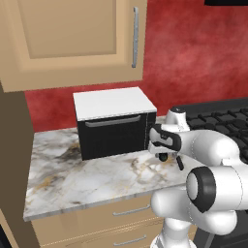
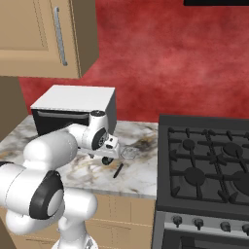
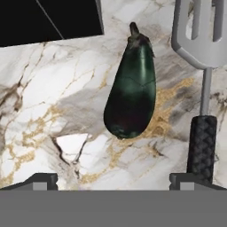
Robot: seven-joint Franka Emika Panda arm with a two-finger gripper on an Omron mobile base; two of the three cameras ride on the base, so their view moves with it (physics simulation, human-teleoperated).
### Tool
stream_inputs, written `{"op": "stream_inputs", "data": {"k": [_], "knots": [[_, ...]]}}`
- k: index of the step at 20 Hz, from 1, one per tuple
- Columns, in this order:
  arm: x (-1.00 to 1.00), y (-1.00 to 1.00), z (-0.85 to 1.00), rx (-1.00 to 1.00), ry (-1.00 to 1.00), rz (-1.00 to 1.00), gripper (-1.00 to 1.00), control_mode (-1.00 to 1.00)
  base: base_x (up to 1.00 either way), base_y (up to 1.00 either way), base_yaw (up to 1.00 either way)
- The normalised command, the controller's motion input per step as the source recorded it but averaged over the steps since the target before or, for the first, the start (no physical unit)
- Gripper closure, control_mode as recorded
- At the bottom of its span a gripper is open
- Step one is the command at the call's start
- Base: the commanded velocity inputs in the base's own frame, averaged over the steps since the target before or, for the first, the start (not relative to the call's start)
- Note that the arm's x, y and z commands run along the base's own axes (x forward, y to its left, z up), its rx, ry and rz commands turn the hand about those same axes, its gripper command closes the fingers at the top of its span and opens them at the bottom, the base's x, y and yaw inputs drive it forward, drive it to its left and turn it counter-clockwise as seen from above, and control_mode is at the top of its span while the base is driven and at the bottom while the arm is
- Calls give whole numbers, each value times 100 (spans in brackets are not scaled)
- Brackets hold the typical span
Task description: Put the cucumber and eggplant in the pot. Retrieve the spatula and lightly stir the vegetables in the pot.
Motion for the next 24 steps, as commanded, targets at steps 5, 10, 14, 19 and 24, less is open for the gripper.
{"op": "stream_inputs", "data": {"k": [5,10,14,19,24], "knots": [[40,-5,0,0,1,-11,-100,-100,0,0,0],[2,-6,-2,0,0,0,-100,-100,0,0,0],[9,-20,-5,0,0,4,-100,-100,0,0,0],[14,0,-17,0,0,2,-100,-100,0,0,0],[3,0,-20,0,0,0,-100,-100,0,0,0]]}}
